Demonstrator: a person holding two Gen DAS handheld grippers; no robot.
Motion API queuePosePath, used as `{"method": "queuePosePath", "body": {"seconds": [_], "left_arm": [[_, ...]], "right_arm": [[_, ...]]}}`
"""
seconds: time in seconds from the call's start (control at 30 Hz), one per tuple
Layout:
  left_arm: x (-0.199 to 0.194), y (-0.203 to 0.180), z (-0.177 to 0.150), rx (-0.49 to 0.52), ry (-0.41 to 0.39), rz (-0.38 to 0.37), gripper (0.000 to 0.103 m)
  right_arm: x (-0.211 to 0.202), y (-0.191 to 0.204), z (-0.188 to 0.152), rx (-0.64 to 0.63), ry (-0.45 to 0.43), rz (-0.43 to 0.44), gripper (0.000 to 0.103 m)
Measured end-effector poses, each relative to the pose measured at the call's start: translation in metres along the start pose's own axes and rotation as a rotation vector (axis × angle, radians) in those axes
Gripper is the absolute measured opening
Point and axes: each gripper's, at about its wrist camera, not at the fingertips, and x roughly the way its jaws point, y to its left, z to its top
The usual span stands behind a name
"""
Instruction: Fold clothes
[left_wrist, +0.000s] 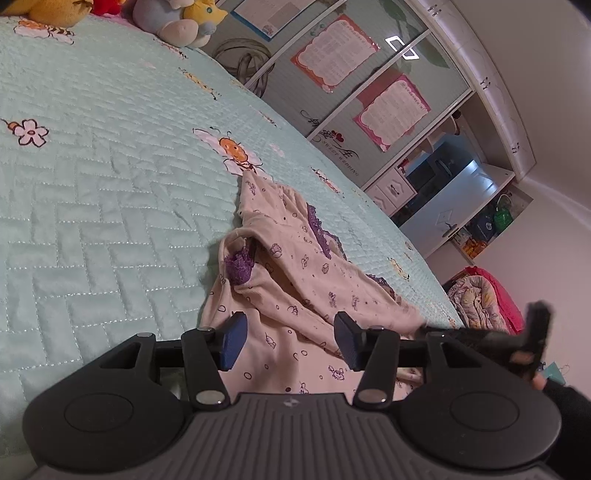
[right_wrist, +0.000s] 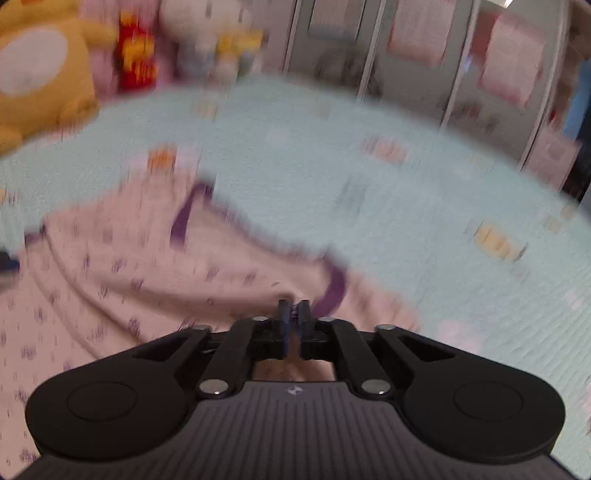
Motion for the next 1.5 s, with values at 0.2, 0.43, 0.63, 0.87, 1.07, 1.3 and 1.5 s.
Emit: {"method": "queuePosePath", "body": {"seconds": [0.2,0.43,0.63,0.87,1.07,1.3,1.5], "left_arm": [[-0.001,0.001,-0.002,-0.008,-0.004,-0.004,0.056],[0.001,0.0,-0.001,0.001,-0.004,0.001,0.057],[0.001,0.002,-0.002,-0.01,-0.001,-0.002,0.058],[0.001,0.006,-0.002,-0.038,0.004,-0.018,0.059],[0.0,0.006,-0.004,-0.033,0.005,-0.019,0.061],[-0.002,0.008,-0.004,-0.045,0.006,-0.024,0.062],[-0.003,0.007,-0.006,-0.05,0.001,-0.027,0.062]], "right_arm": [[-0.035,-0.026,-0.035,0.287,-0.134,-0.092,0.035],[-0.07,-0.038,-0.076,0.483,-0.175,-0.02,0.04],[-0.068,0.022,-0.068,0.243,-0.194,-0.059,0.04],[-0.033,0.072,-0.053,-0.079,-0.053,-0.18,0.034],[-0.033,0.063,-0.069,-0.136,-0.007,-0.277,0.021],[-0.04,0.05,-0.076,-0.208,0.003,-0.359,0.006],[-0.077,0.07,-0.051,0.003,-0.198,-0.143,0.041]]}}
